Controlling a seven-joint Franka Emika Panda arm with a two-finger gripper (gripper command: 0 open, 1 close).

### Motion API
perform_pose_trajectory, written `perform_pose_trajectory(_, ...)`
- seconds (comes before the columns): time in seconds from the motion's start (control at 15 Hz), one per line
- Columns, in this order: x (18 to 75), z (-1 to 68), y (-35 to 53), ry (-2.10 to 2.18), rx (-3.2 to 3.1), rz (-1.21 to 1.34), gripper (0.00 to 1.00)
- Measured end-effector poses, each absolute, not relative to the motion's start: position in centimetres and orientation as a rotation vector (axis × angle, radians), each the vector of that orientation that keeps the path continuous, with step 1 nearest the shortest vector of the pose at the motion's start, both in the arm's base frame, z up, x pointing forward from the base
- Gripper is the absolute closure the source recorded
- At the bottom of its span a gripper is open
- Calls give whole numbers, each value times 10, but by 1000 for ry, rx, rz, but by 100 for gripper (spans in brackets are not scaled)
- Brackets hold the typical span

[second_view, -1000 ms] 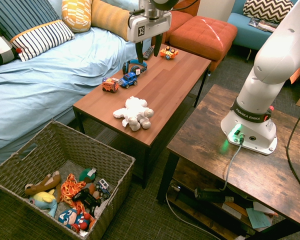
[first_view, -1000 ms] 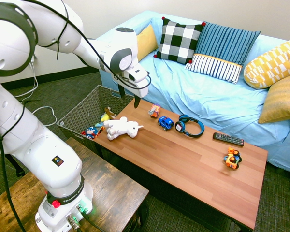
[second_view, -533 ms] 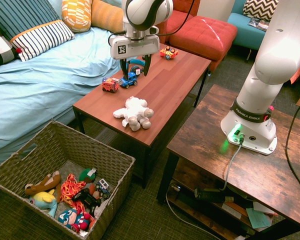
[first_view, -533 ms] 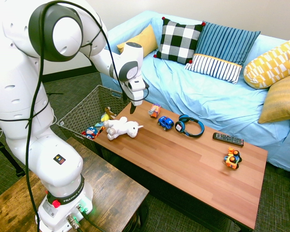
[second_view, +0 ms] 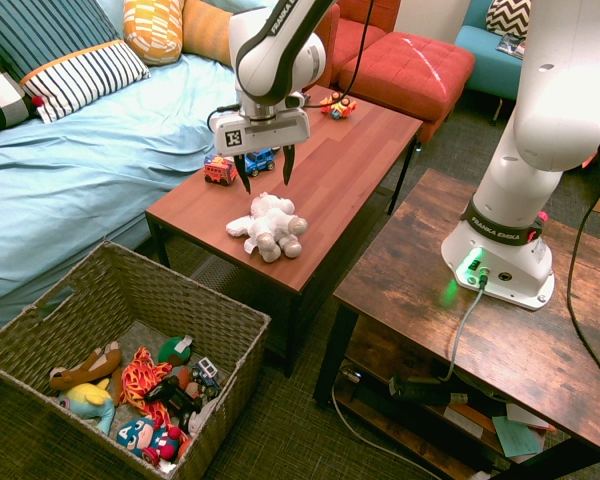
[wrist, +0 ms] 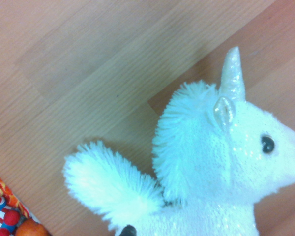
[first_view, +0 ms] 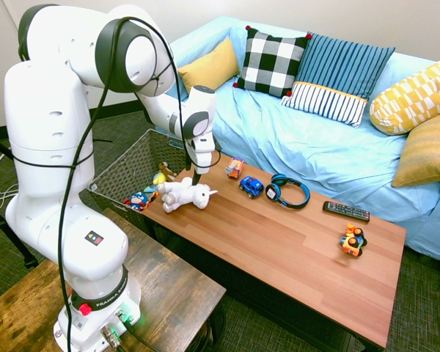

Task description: Put the stuffed toy in the basket

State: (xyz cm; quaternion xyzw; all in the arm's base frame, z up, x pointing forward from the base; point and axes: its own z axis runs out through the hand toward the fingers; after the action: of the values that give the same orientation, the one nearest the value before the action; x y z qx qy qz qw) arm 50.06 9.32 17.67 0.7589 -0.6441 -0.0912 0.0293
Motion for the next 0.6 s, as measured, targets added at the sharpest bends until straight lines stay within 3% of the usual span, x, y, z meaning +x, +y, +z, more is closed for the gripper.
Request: perform_pose_trajectory(0.6,508,109,80,-1989,2237,-365,0)
